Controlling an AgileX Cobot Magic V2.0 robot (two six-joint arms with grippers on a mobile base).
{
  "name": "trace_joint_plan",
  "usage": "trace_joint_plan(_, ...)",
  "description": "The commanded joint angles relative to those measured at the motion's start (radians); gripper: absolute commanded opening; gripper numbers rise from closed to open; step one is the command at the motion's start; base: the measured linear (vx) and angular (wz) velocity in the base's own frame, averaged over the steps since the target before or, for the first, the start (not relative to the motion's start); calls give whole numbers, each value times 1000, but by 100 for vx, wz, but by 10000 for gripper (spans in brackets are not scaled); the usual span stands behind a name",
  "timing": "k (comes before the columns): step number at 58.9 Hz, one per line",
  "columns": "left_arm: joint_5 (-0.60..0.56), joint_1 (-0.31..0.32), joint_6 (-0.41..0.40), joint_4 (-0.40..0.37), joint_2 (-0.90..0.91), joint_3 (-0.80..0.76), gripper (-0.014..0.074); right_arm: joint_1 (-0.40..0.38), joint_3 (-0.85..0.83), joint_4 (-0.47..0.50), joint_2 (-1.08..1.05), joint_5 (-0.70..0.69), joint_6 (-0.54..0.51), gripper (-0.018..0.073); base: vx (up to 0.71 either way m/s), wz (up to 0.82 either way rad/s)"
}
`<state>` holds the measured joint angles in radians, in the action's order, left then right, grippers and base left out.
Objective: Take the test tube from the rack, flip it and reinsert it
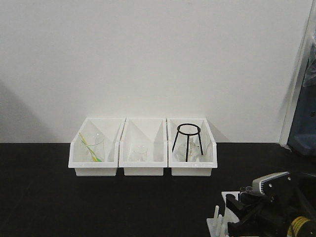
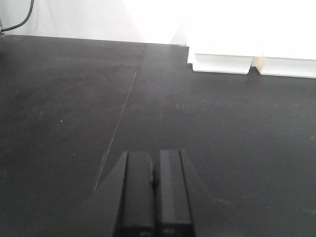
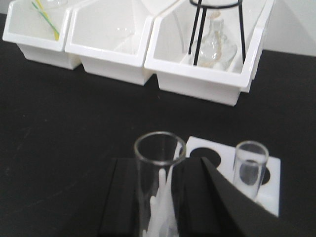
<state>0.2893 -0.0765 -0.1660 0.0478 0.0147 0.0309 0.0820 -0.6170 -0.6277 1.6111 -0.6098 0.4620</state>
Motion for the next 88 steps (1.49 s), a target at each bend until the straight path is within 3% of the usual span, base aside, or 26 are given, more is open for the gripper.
trace_joint_plan(1, -86, 7, 0, -4, 13, 1, -6, -3, -26, 6, -21, -89, 5, 69, 0, 0)
trace_joint_plan(10, -86, 7, 0, -4, 13, 1, -6, -3, -26, 4, -23, -94, 8, 126, 0, 0)
trace_joint_plan(27, -86, 7, 0, -4, 13, 1, -6, -3, -26, -12, -46, -103, 9, 438, 0, 0)
trace_joint_plan(36, -86, 7, 0, -4, 13, 1, -6, -3, -26, -12, -142, -98, 13, 531, 0, 0)
trace_joint_plan(54, -86, 7, 0, -4, 13, 1, -6, -1, -28, -68, -523, 121, 156, 531, 0, 0)
trace_joint_plan(62, -86, 7, 0, -4, 13, 1, -6, -1, -26, -191, -712, 288, 337, 510, 0, 0)
trace_joint_plan(69, -86, 7, 0, -4, 13, 1, -6, -1, -26, -324, -820, 351, 458, 492, 0, 0)
trace_joint_plan(76, -86, 7, 0, -4, 13, 1, -6, -1, -26, -384, -879, 357, 496, 477, 0, 0)
trace_joint_plan(88, -86, 7, 0, -4, 13, 1, -6, -1, -26, -386, -926, 356, 496, 458, 0, 0)
